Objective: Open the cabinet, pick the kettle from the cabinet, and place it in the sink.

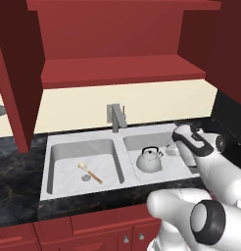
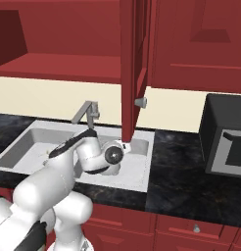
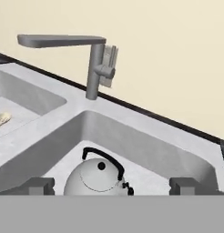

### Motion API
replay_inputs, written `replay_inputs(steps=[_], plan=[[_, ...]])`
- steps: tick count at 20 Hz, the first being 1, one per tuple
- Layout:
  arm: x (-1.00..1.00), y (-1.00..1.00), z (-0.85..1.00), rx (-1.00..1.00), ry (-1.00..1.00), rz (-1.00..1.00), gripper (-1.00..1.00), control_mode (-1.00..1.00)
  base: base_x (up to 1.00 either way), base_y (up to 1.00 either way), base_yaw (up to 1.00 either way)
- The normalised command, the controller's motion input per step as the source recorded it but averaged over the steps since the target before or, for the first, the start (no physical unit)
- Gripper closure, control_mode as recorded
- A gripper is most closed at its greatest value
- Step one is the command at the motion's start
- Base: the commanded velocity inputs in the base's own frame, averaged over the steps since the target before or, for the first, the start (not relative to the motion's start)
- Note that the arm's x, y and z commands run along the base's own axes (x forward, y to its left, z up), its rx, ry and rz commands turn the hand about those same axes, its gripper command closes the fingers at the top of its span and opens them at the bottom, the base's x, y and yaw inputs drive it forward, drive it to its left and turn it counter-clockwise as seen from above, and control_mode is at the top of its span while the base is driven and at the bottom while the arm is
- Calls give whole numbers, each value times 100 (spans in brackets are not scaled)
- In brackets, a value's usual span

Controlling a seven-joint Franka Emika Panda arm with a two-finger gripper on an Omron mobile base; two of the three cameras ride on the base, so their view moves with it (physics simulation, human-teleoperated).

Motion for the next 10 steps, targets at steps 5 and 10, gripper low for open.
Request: replay_inputs(steps=[5, 10], plan=[[-19, 8, 39, 0, 13, -25, -100, -100, 0, 0, 0], [-22, 3, 39, 0, 17, -22, -100, -100, 0, 0, 0]])
